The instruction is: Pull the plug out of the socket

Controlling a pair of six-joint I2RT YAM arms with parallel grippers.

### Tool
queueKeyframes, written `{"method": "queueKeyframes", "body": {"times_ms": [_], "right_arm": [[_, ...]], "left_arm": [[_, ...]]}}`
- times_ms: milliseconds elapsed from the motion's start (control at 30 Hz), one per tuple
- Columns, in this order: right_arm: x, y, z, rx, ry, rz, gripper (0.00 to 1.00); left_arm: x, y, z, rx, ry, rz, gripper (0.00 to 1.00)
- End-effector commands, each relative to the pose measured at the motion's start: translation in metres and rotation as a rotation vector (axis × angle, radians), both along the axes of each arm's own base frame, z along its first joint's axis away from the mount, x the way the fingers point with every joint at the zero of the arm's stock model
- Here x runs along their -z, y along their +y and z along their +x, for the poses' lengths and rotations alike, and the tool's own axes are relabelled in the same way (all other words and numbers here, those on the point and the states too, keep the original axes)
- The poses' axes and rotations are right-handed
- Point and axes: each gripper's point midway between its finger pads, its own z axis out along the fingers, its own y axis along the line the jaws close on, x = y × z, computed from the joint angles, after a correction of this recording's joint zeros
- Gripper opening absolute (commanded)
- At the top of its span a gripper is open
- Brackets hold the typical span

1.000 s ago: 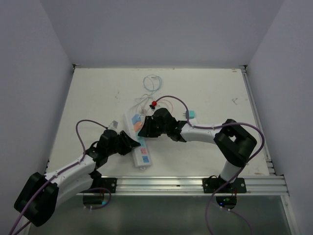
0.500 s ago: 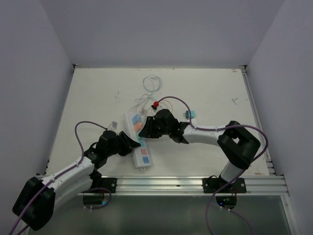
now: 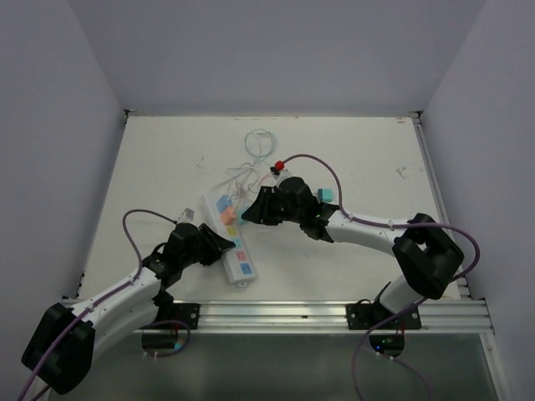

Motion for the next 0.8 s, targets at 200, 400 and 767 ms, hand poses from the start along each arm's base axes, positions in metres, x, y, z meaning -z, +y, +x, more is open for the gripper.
{"method": "queueKeyframes", "body": {"times_ms": [200,400,767], "right_arm": [[0.021,-0.102,0.047,0.26,0.019,-0.032,0.0],[0.05,-0.154,0.066,0.339,0.074,-0.089,0.0],[0.082,-0.147,0.069,0.29,0.19,-0.048,0.37]], "left_arm": [[0.028,0.026,-0.011,-0.025,0.073,0.152,0.0],[0.022,0.014,-0.009,0.04,0.044,0.126,0.0],[0.016,0.005,-0.007,0.095,0.023,0.104,0.0]]}}
